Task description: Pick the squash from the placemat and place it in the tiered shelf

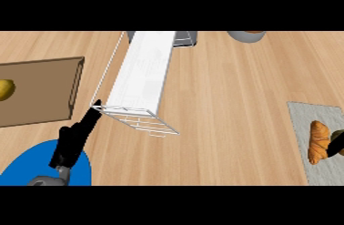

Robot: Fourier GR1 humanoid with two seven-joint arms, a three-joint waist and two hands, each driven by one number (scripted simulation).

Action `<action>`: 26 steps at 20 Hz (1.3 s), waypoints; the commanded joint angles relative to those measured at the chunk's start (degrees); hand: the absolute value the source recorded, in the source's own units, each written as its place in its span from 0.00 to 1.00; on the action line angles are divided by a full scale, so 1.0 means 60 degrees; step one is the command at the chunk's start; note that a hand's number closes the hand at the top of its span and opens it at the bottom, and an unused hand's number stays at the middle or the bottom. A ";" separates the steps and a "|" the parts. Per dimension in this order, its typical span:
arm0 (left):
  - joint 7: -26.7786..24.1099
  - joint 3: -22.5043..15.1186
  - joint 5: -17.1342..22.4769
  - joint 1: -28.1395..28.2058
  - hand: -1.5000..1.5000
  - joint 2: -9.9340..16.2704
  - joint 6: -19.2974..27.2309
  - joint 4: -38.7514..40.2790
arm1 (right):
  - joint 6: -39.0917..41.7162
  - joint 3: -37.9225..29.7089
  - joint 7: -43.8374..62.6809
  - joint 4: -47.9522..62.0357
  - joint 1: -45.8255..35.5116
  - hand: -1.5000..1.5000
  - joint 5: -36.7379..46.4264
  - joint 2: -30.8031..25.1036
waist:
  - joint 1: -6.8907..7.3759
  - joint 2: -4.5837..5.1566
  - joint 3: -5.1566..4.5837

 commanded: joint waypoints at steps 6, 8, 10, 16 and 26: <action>0.0147 0.0114 -0.0470 -0.0013 0.50 -0.0451 0.0078 -0.0180 | -0.0501 -0.0361 -0.0908 0.0508 -0.0028 1.00 0.0937 0.0599 | 0.0029 0.0055 0.0106; 0.0450 0.0155 -0.0417 0.0527 0.50 -0.0113 -0.0221 -0.1048 | -0.0373 -0.0609 -0.1070 0.0860 -0.0308 1.00 0.1062 0.0478 | 0.0064 0.0052 0.0108; 0.0327 -0.0243 -0.0695 0.0851 0.50 -0.0489 -0.0037 -0.0985 | -0.0734 -0.0433 -0.1470 0.1426 -0.0278 1.00 0.1516 0.0563 | 0.0095 0.0065 0.0112; 0.0146 0.0005 -0.0632 -0.0068 0.50 -0.0467 -0.0332 -0.0225 | 0.1082 0.1170 -0.2919 -0.0506 -0.1579 1.00 0.2494 0.0959 | 0.0625 0.0093 0.0095; 0.0241 -0.0452 -0.0627 -0.0628 0.50 -0.0682 -0.0808 -0.0134 | 0.3925 0.3624 -0.9477 -0.3893 -0.4660 1.00 0.2696 0.1883 | 0.1533 0.0154 0.0087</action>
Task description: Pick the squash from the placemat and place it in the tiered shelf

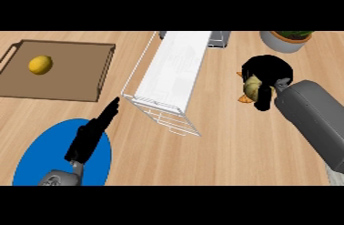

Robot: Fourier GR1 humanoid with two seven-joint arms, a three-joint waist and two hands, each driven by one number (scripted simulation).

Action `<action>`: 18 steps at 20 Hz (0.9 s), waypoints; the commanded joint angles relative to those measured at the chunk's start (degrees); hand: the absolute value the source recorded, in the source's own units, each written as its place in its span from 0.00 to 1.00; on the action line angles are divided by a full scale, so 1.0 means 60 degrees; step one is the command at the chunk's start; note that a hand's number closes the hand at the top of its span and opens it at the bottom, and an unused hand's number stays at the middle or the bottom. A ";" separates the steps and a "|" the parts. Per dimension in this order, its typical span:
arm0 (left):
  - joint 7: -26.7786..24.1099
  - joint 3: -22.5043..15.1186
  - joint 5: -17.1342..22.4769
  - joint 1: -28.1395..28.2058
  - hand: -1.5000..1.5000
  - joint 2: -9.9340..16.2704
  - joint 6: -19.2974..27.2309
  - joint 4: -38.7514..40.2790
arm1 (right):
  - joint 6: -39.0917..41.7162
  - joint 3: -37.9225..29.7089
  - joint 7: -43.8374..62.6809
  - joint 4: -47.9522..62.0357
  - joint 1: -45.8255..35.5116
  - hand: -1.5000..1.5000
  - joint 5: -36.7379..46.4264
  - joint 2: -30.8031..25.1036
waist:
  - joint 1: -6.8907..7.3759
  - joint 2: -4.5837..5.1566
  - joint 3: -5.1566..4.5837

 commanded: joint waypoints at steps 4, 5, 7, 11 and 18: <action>-0.0025 0.0251 -0.0015 -0.0102 0.50 -0.0071 0.0225 0.0449 | 0.1515 -0.0113 -0.4869 -0.1403 -0.2767 1.00 -0.0640 -0.1043 | -0.0796 0.0018 0.0013; 0.0109 0.0174 0.0024 -0.0070 0.50 -0.0090 0.0167 0.0200 | 0.1580 -0.0329 -0.5317 -0.1090 -0.3137 1.00 -0.0752 -0.1083 | -0.0776 0.0028 0.0025; 0.0188 0.0431 0.0112 -0.0018 0.50 0.0184 0.0115 0.0116 | 0.2020 -0.1250 -0.5950 -0.0574 -0.3758 1.00 -0.1606 -0.1125 | -0.0904 0.0011 0.0024; 0.0106 0.0419 -0.0082 -0.0235 0.50 0.0035 0.0302 0.0291 | 0.2398 -0.2193 -0.6259 0.1253 -0.4981 1.00 -0.2239 -0.0366 | -0.0963 0.0088 0.0011; 0.0148 0.0412 -0.0174 -0.0227 0.50 -0.0022 0.0324 0.0207 | 0.1781 -0.2643 -0.5746 0.3922 -0.7205 1.00 -0.1746 0.1152 | -0.0879 0.0111 0.0000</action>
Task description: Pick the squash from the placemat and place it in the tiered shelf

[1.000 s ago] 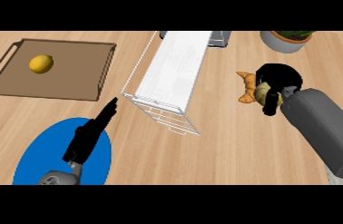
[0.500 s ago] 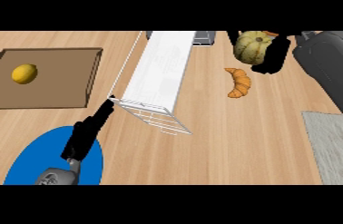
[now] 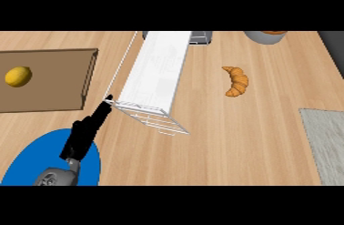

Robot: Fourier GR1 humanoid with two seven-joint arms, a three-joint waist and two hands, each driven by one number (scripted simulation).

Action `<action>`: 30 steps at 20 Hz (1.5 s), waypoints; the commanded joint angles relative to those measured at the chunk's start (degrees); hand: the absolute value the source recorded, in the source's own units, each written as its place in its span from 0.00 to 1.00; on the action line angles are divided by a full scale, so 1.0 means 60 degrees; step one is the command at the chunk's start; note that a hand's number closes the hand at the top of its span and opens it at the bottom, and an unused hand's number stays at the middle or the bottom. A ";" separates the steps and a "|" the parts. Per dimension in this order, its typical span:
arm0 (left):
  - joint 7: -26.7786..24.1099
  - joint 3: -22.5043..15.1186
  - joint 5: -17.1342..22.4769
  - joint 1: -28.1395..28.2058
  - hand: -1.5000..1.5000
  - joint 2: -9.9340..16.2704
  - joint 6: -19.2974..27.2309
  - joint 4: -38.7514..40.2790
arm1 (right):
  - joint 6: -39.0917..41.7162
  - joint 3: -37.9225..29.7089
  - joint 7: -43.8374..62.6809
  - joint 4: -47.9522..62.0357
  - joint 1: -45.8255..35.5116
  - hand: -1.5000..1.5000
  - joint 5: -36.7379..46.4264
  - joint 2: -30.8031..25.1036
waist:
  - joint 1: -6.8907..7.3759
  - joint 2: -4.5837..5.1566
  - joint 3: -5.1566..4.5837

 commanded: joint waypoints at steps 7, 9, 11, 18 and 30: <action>0.0024 -0.0106 -0.0181 -0.0166 0.50 -0.0238 0.0061 0.0092 | -0.1713 -0.0316 0.0179 0.2977 -0.1848 1.00 0.0743 0.2037 | 0.0095 0.0097 -0.0010; 0.0241 -0.0295 -0.0301 -0.0024 0.50 -0.0302 0.0162 -0.0356 | -0.2089 -0.0351 0.0392 0.3338 -0.1997 1.00 0.0827 0.2452 | 0.0177 0.0081 -0.0006; 0.0264 -0.0143 -0.0275 -0.0362 0.50 -0.0313 0.0122 0.0088 | -0.2430 -0.0249 0.0345 0.3511 -0.2108 1.00 0.0996 0.3021 | 0.0011 0.0073 -0.0009; 0.0209 -0.0237 -0.0228 -0.0144 0.50 -0.0229 -0.0103 -0.0300 | -0.2651 0.0064 -0.0163 0.4380 -0.2414 1.00 0.1500 0.3687 | 0.0327 0.0163 -0.0016; 0.0118 -0.0124 -0.0227 -0.0293 0.50 -0.0116 -0.0283 -0.0193 | -0.1716 -0.0223 -0.0466 0.5441 -0.1659 1.00 0.1150 0.4630 | 0.0572 0.0208 -0.0021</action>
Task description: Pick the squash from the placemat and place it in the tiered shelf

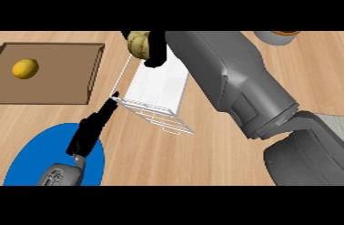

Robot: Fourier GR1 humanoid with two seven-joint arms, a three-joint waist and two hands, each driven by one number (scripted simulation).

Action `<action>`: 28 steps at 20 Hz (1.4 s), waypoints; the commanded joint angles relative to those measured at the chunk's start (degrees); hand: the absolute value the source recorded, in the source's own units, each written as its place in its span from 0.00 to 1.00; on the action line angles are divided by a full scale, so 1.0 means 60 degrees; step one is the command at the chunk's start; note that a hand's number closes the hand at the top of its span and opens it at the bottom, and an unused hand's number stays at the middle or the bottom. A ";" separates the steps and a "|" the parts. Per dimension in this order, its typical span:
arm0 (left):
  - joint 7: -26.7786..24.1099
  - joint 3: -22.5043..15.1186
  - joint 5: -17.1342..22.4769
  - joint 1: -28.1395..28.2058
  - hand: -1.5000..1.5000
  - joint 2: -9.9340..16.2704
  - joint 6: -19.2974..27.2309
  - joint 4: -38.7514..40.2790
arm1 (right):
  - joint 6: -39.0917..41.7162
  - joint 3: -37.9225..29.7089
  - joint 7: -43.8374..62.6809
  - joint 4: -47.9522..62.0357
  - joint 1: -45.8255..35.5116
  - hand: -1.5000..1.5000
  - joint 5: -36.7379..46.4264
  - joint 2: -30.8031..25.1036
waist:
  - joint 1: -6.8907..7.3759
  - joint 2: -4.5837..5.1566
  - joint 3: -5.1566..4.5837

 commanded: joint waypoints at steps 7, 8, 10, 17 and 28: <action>-0.0016 -0.0034 0.0006 -0.0044 0.50 -0.0062 -0.0098 0.0119 | 0.2814 -0.2861 0.1896 0.1166 0.0693 0.00 -0.3012 0.0108 | 0.0220 -0.0037 0.0005; 0.0032 -0.0174 -0.0083 -0.0270 0.50 -0.0116 -0.0169 0.0162 | 0.2492 -0.3083 0.1848 0.1170 0.0816 0.00 -0.3237 0.0108 | 0.0305 0.0036 0.0004; -0.0027 -0.0176 -0.0204 -0.0275 0.50 -0.0219 0.0004 0.0395 | 0.2429 -0.3536 0.2304 0.1176 0.0651 0.00 -0.3689 0.0109 | 0.0230 0.0038 0.0000; 0.0030 0.0108 0.0054 -0.0351 0.50 -0.0126 -0.0113 0.0316 | -0.0100 -0.4734 0.2790 0.0819 -0.0036 0.00 -0.4861 -0.0304 | -0.0049 0.0034 0.0007; -0.0037 0.0296 -0.0020 -0.0408 0.50 0.0199 -0.0173 0.0206 | -0.1054 -0.4695 0.3217 0.0744 0.0254 0.00 -0.4708 -0.3188 | -0.0005 0.0282 0.0021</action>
